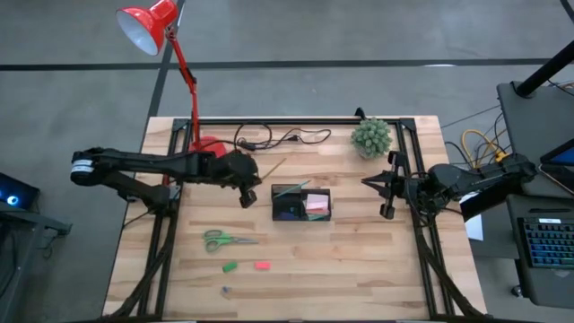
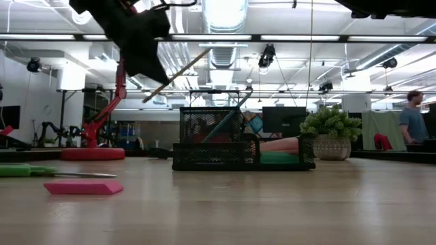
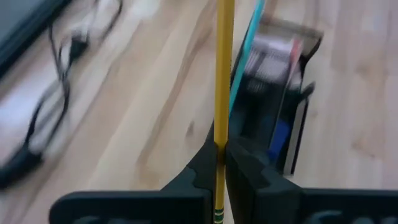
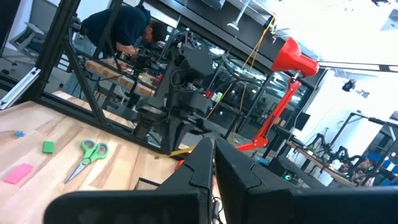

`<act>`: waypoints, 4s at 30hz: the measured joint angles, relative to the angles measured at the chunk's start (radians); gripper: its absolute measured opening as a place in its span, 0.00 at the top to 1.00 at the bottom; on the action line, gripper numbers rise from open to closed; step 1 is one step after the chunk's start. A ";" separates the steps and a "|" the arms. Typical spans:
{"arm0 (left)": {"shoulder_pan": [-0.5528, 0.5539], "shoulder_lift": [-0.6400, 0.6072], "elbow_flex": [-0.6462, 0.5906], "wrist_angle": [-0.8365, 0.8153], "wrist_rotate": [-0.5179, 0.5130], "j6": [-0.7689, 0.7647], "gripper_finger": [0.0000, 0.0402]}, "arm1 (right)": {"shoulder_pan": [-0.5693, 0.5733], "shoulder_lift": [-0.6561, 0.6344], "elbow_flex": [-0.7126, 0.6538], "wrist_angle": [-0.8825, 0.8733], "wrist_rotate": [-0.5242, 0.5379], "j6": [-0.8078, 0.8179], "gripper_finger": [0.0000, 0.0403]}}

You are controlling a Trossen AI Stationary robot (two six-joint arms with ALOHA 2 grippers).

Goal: Pick and place office supplies into organizer
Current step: Put the yellow pencil into the black desk organizer, then put the green scissors into the black desk organizer

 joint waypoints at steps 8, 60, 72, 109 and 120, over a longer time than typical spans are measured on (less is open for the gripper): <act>0.000 0.080 0.006 0.269 0.011 0.129 1.00 | 0.000 0.000 0.000 -0.001 0.000 0.000 0.98; -0.007 0.305 -0.041 0.498 0.060 0.341 0.84 | 0.000 0.000 0.000 -0.014 0.000 0.000 0.98; -0.013 0.241 -0.035 0.464 0.111 0.343 0.81 | 0.000 0.000 0.000 -0.013 0.000 0.000 0.98; -0.358 0.066 -0.042 -0.541 0.226 -0.622 0.81 | 0.000 0.000 0.000 0.003 0.000 0.024 0.98; -0.414 0.233 -0.104 -0.612 0.239 -0.652 0.81 | 0.000 0.000 0.000 0.004 0.000 0.022 0.98</act>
